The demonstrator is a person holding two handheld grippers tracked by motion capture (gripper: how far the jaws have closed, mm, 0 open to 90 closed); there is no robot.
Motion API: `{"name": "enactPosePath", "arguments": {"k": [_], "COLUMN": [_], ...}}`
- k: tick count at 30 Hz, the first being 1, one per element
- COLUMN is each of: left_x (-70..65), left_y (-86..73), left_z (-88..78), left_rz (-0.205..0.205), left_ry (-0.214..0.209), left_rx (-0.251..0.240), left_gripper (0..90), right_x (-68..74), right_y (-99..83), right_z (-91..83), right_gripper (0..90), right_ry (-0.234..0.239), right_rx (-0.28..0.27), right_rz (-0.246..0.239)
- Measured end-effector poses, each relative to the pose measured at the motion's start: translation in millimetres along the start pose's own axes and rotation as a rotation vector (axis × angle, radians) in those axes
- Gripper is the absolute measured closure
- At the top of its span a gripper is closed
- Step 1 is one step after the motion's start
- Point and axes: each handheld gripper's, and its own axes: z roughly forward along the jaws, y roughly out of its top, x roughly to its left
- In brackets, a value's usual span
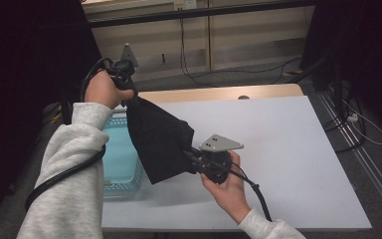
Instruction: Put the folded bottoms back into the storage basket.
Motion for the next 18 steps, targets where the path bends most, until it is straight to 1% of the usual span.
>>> {"name": "enactPosePath", "arguments": {"k": [5,11,13,14,17,18], "left_x": [8.0,17.0,19.6,20.6,24.6,26.2], "left_y": [-3.2,-6.2,-6.8,-7.2,-8.4,-9.2], "left_z": [-4.8,-8.9,-10.4,-11.4,-18.5,-21.5], "left_rz": [-0.019,-0.029,-0.031,-0.034,-0.036,-0.042], "left_ry": [-0.001,0.001,0.005,0.004,0.007,0.006], "left_rx": [-0.011,-0.012,-0.005,-0.01,-0.01,-0.018], "left_gripper": [81.1,81.2,81.1,81.1,81.1,81.1], "right_x": [4.5,9.3,10.8,11.3,13.6,14.1], "right_y": [4.4,8.0,9.6,10.3,14.4,15.5], "right_z": [5.2,11.4,13.4,14.0,15.4,15.7], "right_gripper": [80.7,80.7,80.7,80.7,80.7,80.7], "right_ry": [0.016,0.029,0.031,0.033,0.038,0.041], "right_rx": [-0.006,-0.008,-0.008,-0.009,-0.017,-0.018], "right_rz": [-0.001,-0.009,-0.011,-0.011,-0.015,-0.017]}}
